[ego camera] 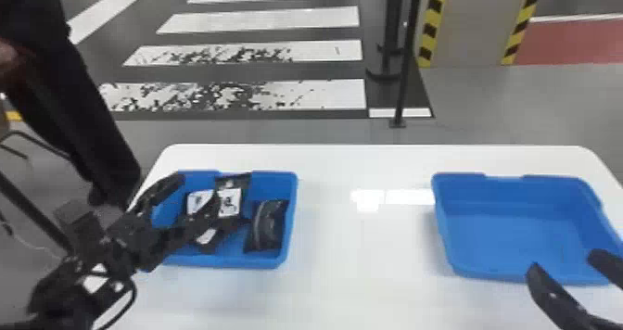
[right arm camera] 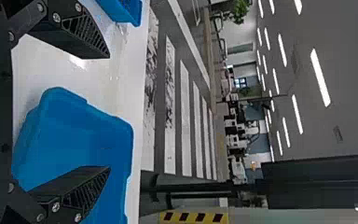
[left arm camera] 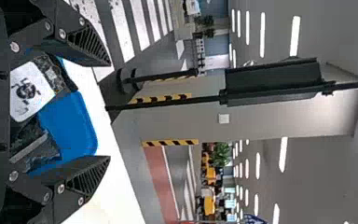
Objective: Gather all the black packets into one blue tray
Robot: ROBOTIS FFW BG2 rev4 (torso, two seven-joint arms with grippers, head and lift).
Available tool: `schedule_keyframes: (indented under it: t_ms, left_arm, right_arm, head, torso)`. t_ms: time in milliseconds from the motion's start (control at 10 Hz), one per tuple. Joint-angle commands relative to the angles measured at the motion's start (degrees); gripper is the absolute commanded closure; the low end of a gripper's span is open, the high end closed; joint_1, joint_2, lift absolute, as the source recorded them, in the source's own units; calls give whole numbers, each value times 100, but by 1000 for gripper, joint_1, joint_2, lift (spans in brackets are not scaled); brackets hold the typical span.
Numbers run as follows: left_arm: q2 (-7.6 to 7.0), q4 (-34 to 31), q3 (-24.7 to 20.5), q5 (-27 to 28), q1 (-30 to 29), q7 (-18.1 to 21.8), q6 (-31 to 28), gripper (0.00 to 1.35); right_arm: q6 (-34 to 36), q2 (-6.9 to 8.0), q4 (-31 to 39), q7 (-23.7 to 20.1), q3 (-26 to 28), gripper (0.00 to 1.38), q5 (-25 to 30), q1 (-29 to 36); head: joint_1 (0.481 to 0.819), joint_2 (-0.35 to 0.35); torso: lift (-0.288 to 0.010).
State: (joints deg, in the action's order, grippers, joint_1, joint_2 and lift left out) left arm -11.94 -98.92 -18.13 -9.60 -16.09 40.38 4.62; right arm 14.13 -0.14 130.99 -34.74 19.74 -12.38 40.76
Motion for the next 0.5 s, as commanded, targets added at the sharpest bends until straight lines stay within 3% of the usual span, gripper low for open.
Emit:
schedule_keyframes:
  t_ms: [0, 200, 400]
  left_arm:
    - [245, -1028, -186, -365, -1021, -162, -54, 282]
    - [456, -2054, -209, -616, -1991, -373, -125, 283]
    - [711, -3010, -164, -811, -2961, -655, -68, 283]
  right_arm:
    - [-331, 20, 182, 178, 380, 188, -7, 339]
    - [-908, 20, 239, 538, 540, 188, -76, 733]
    - [-1920, 20, -85, 767, 540, 188, -305, 1113]
  head:
    - [695, 70]
    - [695, 13]
    - [695, -61]
  torso:
    - [-110]
    - [-110]
    - [-110]
